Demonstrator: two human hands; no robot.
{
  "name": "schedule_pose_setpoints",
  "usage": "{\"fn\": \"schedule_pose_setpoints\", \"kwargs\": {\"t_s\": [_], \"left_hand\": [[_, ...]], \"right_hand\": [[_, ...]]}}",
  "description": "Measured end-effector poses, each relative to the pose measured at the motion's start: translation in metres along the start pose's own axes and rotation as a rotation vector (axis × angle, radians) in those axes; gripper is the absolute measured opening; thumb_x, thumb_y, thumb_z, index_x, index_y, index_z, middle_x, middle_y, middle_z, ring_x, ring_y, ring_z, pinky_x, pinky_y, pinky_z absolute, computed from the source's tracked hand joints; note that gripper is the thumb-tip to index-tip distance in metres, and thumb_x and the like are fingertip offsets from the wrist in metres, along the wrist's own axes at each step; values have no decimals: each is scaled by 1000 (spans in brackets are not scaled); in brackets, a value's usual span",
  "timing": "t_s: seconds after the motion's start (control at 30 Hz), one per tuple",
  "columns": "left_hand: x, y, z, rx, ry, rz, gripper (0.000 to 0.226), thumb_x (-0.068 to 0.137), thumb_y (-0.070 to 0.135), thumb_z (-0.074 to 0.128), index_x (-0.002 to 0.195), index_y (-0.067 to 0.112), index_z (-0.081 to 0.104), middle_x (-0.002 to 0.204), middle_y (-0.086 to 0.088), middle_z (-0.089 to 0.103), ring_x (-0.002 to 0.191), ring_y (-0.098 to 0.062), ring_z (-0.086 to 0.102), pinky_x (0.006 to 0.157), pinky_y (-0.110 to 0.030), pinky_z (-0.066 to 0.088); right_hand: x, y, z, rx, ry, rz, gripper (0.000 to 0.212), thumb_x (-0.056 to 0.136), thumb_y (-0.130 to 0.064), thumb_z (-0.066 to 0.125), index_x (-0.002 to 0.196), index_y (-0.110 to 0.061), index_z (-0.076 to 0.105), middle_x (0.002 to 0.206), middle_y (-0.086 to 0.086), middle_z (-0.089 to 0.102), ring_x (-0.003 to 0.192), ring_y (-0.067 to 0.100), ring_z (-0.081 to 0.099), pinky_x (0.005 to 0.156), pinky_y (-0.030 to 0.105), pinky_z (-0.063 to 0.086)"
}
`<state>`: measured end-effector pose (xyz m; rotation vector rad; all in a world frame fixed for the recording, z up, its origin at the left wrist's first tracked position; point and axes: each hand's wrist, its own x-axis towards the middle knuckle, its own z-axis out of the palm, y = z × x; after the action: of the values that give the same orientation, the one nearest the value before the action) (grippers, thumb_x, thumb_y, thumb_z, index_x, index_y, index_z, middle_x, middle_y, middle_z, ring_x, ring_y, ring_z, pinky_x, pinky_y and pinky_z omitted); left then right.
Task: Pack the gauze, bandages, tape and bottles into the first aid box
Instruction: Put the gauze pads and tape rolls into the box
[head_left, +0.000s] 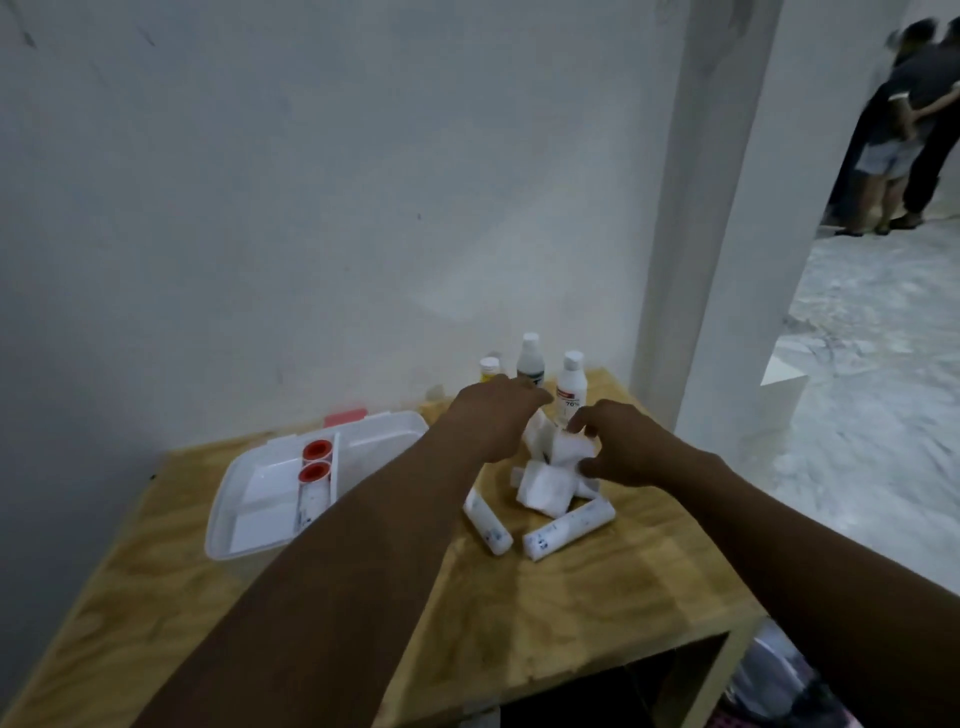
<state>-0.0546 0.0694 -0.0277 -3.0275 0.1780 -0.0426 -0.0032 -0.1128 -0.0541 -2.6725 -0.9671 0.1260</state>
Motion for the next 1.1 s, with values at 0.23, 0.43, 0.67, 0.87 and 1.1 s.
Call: {"fn": "schedule_pose_setpoints", "kwargs": {"t_s": [0.23,0.43,0.67,0.87,1.1], "left_hand": [[7,1,15,123,32,52,38,86,13,68,123,21,64,124,-5,58,113,-26,56,78,-39,53],[8,1,17,68,-13,34,28,85,20,71,113,19,64,115,-5,61,104,-25,61,69,-35,48],[8,4,15,47,-82,21,44,87,26,68,129,24,57,121,-5,60,108,-25,61,69,-34,44],[12,6,25,-58,16,-44,23,93,28,57,115,22,62,112,-4,65,97,-24,63,70,-35,49],[10,-8,8,-548,190,-185,26,82,32,62,105,21,59,97,-5,63,87,-23,61,62,-29,41]], "right_hand": [[5,12,18,78,41,-30,18,78,-26,70,88,-27,55,88,-6,57,84,16,56,66,28,42],[7,17,4,264,110,19,21,77,-19,72,94,-20,60,90,-3,59,79,16,55,64,25,42],[5,20,1,423,42,135,19,81,-15,71,98,-13,64,79,0,66,60,10,64,48,15,47],[2,21,-1,498,70,200,20,83,-17,69,100,-9,63,91,12,70,78,32,71,66,42,60],[0,20,-18,714,125,267,17,89,-18,61,103,-9,60,100,13,64,87,26,67,67,38,63]]}}
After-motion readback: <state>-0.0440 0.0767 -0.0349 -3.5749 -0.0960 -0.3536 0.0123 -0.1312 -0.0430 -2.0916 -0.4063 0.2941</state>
